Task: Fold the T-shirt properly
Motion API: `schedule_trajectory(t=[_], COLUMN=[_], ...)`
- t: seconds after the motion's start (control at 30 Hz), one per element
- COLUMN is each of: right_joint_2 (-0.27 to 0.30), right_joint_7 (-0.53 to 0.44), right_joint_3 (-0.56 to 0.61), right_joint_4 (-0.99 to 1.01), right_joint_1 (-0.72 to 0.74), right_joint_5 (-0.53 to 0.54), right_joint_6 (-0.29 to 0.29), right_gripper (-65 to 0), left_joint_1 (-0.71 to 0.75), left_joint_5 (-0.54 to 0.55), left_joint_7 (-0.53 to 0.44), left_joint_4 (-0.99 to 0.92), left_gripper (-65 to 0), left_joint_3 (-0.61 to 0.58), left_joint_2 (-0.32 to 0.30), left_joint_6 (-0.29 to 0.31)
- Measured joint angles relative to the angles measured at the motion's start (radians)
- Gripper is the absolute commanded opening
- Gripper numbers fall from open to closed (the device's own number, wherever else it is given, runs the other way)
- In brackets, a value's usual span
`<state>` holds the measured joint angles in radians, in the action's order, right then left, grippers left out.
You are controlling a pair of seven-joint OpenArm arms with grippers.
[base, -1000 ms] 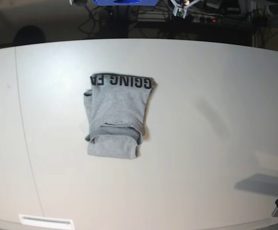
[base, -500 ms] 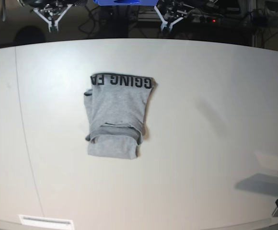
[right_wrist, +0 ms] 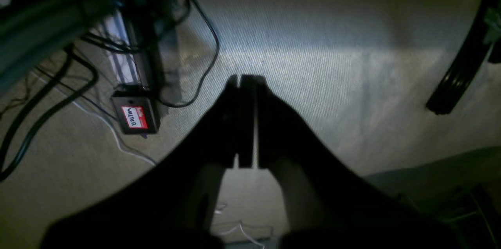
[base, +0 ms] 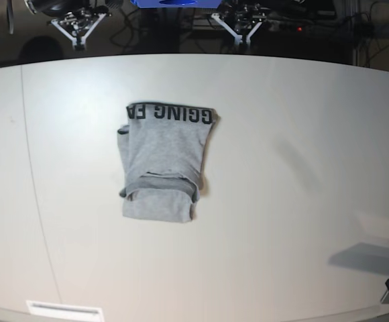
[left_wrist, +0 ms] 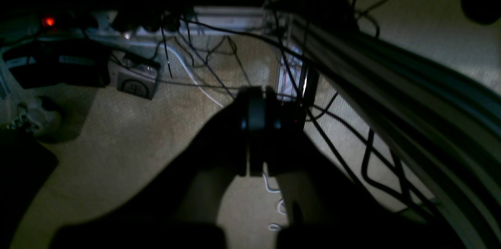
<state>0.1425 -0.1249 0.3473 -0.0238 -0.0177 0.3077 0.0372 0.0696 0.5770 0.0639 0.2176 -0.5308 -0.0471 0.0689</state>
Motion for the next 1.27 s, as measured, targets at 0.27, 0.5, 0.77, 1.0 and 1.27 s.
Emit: schedule_trajectory(t=[0.27, 0.5, 0.77, 1.0, 1.27], right_joint_2=[-0.011, -0.029, -0.028, -0.028, -0.028], right_joint_7=[-0.057, -0.088, -0.09, -0.095, -0.095], right_joint_3=[0.0, 0.0, 0.0, 0.0, 0.0], right_joint_4=[0.003, 0.002, 0.002, 0.002, 0.002], right_joint_1=[-0.015, -0.015, -0.015, -0.013, -0.013], right_joint_5=[0.0, 0.0, 0.0, 0.0, 0.0], right_joint_6=[0.0, -0.001, 0.0, 0.0, 0.0], right_gripper=[-53.4, -37.0, -37.1, -37.1, -37.1], left_joint_1=[-0.002, -0.005, -0.006, -0.006, -0.006], left_joint_5=[-0.007, -0.003, -0.003, -0.003, -0.003], left_joint_7=[0.002, -0.001, -0.002, -0.002, -0.002], left_joint_4=[-0.002, -0.002, 0.003, 0.003, 0.003], left_gripper=[-57.9, -42.2, -41.1, -41.1, -41.1], left_joint_3=[-0.002, 0.001, 0.001, 0.001, 0.001], left_joint_2=[0.005, 0.005, 0.005, 0.005, 0.004], left_joint_6=[-0.001, 0.0, 0.0, -0.001, -0.001])
